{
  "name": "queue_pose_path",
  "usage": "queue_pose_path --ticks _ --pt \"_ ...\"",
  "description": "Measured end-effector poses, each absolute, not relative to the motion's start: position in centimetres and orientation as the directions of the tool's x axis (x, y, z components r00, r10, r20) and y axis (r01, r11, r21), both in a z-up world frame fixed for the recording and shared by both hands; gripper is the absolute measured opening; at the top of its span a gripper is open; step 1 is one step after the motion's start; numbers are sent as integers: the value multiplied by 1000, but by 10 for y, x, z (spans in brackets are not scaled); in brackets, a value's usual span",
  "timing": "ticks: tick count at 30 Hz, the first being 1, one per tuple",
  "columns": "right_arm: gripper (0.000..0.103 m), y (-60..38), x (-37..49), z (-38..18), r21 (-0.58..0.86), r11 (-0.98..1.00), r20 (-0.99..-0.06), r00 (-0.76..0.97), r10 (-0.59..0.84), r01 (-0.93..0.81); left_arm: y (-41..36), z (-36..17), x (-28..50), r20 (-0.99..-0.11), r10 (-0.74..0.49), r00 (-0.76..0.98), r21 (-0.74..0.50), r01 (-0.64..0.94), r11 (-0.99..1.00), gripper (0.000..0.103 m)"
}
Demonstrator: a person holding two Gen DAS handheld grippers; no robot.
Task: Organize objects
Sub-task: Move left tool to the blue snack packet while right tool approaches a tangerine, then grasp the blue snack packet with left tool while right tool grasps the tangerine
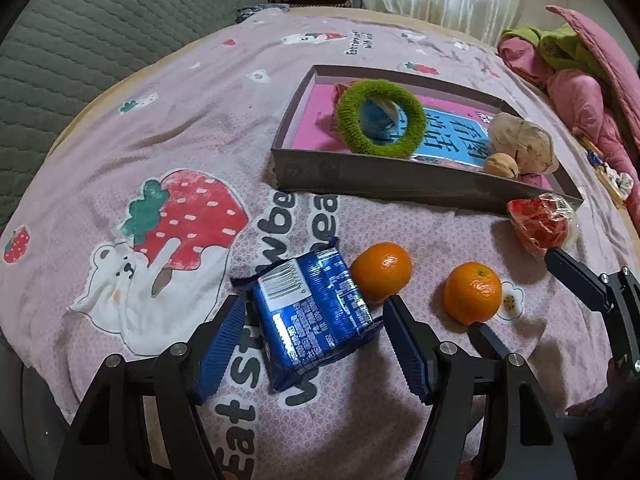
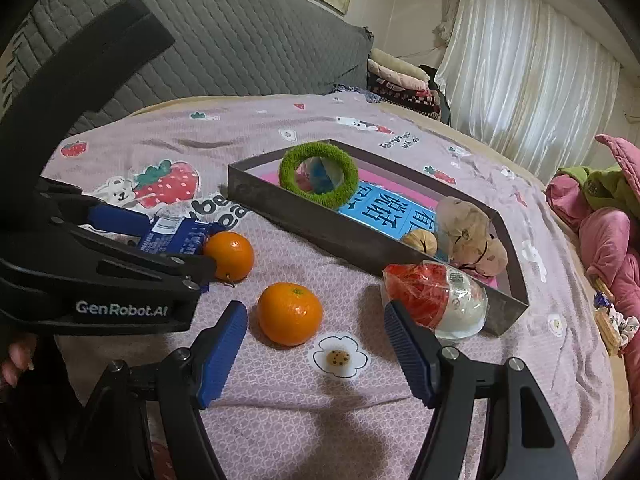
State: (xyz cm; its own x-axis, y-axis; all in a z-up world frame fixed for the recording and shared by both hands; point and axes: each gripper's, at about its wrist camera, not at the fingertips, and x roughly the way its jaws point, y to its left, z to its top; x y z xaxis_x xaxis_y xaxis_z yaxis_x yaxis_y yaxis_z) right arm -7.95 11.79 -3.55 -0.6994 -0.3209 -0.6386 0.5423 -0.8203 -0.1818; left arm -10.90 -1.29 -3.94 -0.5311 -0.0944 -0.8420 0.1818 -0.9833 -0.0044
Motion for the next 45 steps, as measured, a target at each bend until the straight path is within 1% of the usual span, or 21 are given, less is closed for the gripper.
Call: queue_pose_path --ticks 8,16,28,33,35,41,43,44,45 --pt "71 115 -82 -39 -180 -817 -640 -696 -326 548 -26 -40 -105 -848 -98 -520 -15 209 -978 75" --pt "71 108 -87 -46 -196 -811 -646 -695 -316 551 -30 -41 -104 -852 -126 -509 9 226 -974 76" --pt "70 103 -101 -56 -131 -820 -678 -654 -336 557 -37 -48 -112 -858 -128 -498 -12 268 -963 78" --pt "61 102 -104 -60 -118 -821 -691 -639 -337 559 -37 -53 -115 -857 -123 -500 -23 277 -961 78" --pt "55 102 -105 -60 -111 -821 -692 -637 -340 559 -38 -55 -116 -858 -121 -500 -28 282 -959 78" --pt "41 99 -102 -61 -122 -809 -691 -634 -347 575 -40 -58 -119 -852 -121 -509 -38 290 -956 77" --pt "41 96 -100 -62 -144 -804 -687 -643 -338 576 -41 -58 -119 -848 -115 -517 -49 291 -955 76" --pt "40 95 -99 -62 -151 -803 -686 -646 -336 577 -42 -58 -119 -846 -112 -521 -53 292 -955 74" --pt "40 95 -99 -62 -152 -803 -684 -648 -336 577 -43 -57 -118 -841 -109 -529 -60 291 -955 70"
